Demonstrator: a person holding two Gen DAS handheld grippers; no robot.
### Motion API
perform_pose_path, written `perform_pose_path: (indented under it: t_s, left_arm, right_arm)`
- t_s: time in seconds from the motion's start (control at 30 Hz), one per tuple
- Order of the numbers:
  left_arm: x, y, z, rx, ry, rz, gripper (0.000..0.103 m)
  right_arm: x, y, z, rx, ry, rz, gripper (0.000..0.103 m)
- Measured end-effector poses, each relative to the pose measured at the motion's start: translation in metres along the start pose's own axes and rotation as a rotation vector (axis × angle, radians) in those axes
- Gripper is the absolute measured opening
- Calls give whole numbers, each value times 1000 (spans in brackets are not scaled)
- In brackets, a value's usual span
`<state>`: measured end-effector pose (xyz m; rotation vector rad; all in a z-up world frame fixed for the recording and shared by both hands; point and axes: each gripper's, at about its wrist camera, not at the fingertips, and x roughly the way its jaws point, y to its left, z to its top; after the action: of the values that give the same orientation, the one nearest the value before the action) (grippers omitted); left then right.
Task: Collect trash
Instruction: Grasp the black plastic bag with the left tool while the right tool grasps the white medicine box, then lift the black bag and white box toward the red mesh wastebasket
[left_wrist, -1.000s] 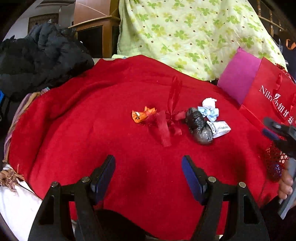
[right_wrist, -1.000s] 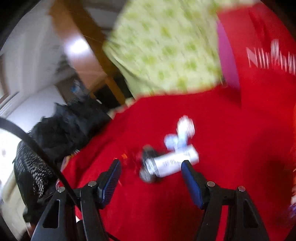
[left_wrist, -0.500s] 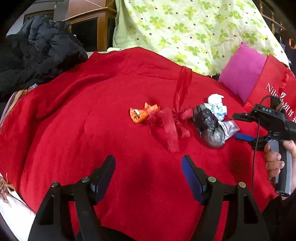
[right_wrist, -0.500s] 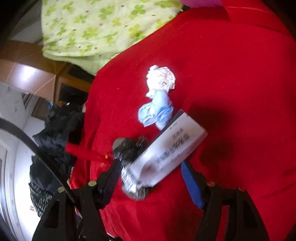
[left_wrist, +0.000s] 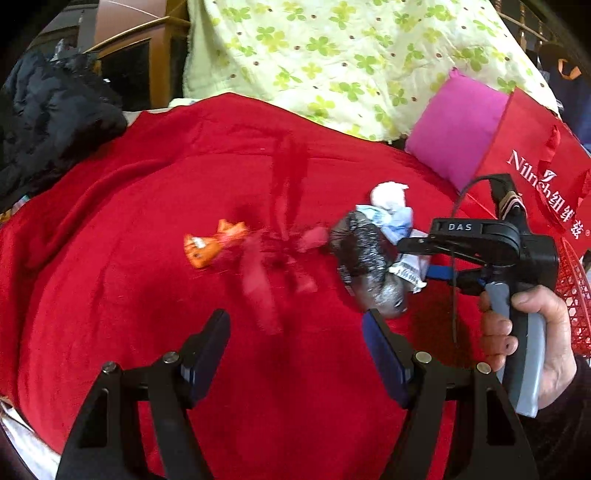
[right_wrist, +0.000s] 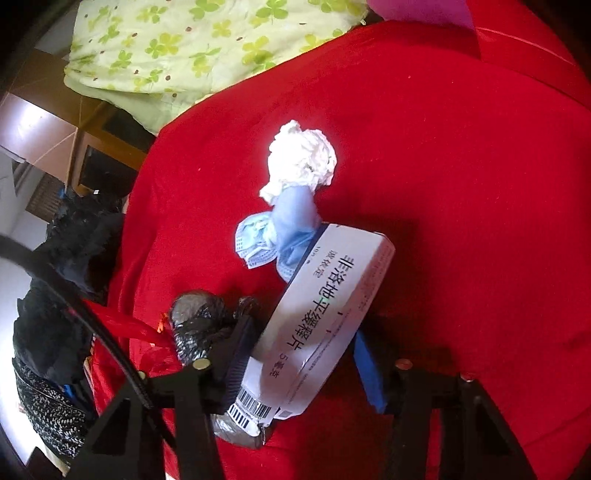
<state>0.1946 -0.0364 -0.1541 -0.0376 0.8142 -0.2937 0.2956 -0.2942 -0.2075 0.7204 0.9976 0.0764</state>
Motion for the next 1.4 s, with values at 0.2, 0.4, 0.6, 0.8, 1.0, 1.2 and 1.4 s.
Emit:
perform_pose_path:
  t_s: [0.2, 0.4, 0.6, 0.8, 1.0, 1.2, 1.4]
  left_arm:
    - [10, -25, 13, 21, 9, -26, 74]
    - [41, -58, 26, 73, 30, -19, 74]
    - [83, -71, 34, 67, 81, 7, 58]
    - [107, -71, 28, 41, 138, 13, 34]
    - [86, -73, 24, 36, 102, -8, 30]
    - [44, -80, 22, 63, 31, 10, 30]
    - [-6, -91, 25, 115, -73, 100, 30]
  right_arm:
    - [-35, -5, 5, -58, -82, -44, 49]
    - [-77, -17, 7, -120, -174, -90, 48]
    - [-97, -31, 4, -145, -187, -101, 47]
    - [-100, -27, -3, -201, -199, -107, 47]
    - [-106, -23, -10, -247, -219, -107, 47]
    - [-120, -12, -24, -319, -259, -92, 47]
    - [-141, -3, -43, -393, -317, -72, 47]
